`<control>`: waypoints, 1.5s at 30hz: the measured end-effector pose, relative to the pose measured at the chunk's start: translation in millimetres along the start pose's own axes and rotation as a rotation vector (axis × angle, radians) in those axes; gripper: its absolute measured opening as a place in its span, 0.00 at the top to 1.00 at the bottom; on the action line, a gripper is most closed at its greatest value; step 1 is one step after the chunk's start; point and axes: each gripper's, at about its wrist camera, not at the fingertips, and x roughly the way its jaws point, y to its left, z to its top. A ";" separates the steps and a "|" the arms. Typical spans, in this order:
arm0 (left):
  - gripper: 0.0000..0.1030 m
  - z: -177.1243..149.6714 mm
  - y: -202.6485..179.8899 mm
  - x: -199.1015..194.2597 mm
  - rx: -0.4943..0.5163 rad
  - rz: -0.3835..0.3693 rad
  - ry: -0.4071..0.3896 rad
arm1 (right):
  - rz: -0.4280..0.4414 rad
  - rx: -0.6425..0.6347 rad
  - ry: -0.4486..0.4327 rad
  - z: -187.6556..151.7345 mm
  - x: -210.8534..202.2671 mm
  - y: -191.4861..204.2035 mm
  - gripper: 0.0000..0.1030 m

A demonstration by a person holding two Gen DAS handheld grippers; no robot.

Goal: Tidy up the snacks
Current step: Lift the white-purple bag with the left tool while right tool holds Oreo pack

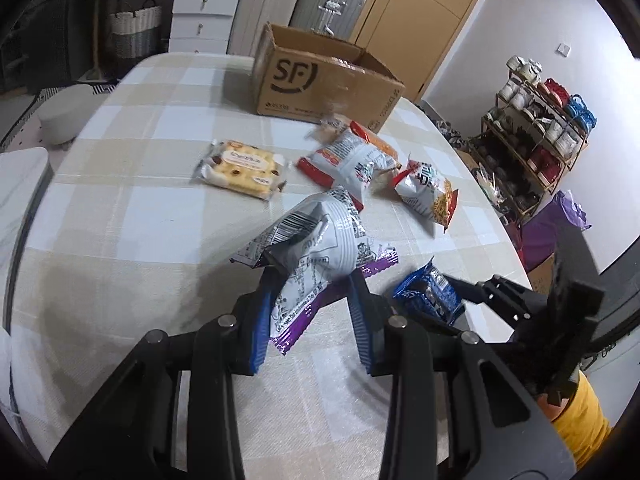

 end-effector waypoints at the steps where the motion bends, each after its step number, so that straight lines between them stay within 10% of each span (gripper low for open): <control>1: 0.69 -0.6 1.4 -5.2 -0.003 0.008 -0.014 | -0.010 -0.009 0.008 -0.8 1.7 2.2 0.55; 45: 0.69 -3.6 -50.6 -135.7 0.104 0.000 -0.228 | 0.315 0.263 -0.402 43.8 -163.8 -16.5 0.56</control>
